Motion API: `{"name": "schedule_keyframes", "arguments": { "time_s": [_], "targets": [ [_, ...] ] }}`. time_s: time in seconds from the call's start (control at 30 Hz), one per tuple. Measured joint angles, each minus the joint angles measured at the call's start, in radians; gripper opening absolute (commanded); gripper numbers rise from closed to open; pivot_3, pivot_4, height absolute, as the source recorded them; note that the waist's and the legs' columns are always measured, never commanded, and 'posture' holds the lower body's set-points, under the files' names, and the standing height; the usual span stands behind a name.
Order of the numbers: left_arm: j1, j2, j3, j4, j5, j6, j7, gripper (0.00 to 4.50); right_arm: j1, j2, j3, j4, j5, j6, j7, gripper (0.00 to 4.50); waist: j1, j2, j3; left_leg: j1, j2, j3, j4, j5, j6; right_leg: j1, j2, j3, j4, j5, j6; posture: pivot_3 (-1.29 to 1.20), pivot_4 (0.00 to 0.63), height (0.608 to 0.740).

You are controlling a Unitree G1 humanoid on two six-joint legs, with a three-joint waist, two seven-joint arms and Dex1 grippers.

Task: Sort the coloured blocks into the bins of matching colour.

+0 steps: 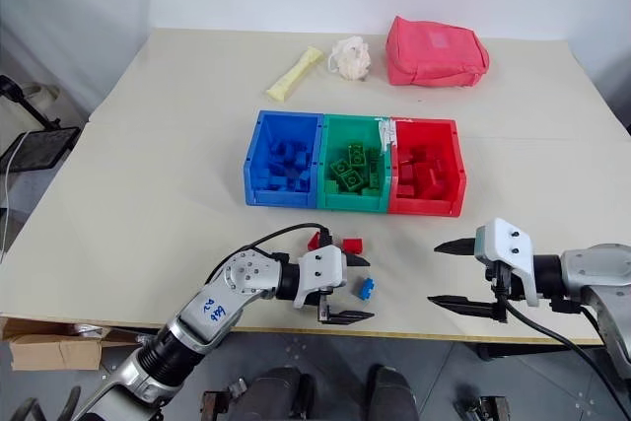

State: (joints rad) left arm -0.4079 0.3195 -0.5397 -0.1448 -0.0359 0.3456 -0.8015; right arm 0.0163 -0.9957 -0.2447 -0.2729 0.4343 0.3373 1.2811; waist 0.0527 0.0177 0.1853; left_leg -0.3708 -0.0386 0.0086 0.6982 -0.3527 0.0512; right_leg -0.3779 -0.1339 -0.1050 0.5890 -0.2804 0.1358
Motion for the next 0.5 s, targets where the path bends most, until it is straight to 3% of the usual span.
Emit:
{"name": "schedule_keyframes", "arguments": {
  "time_s": [0.23, 0.5],
  "targets": [
    [-0.002, -0.027, -0.001, 0.018, 0.008, -0.049, -0.001, 1.38, 0.010, -0.003, -0.005, -0.003, 0.003, 0.013, -0.013, 4.50, 0.000, 0.000, 0.000, 0.000, 0.000, 0.000, 0.000, 0.000, 0.000, 0.000, 0.000, 0.000, 0.000, 0.000, 0.000, 0.00, 0.150, 0.740],
    [0.000, -0.036, 0.001, 0.039, 0.027, -0.119, 0.002, 1.28, 0.013, -0.003, -0.005, -0.003, 0.007, 0.013, -0.018, 4.50, 0.000, 0.000, 0.000, 0.000, 0.000, 0.000, 0.000, 0.000, 0.000, 0.000, 0.000, 0.000, 0.000, 0.000, 0.000, 0.00, 0.150, 0.740]
  ]
}}
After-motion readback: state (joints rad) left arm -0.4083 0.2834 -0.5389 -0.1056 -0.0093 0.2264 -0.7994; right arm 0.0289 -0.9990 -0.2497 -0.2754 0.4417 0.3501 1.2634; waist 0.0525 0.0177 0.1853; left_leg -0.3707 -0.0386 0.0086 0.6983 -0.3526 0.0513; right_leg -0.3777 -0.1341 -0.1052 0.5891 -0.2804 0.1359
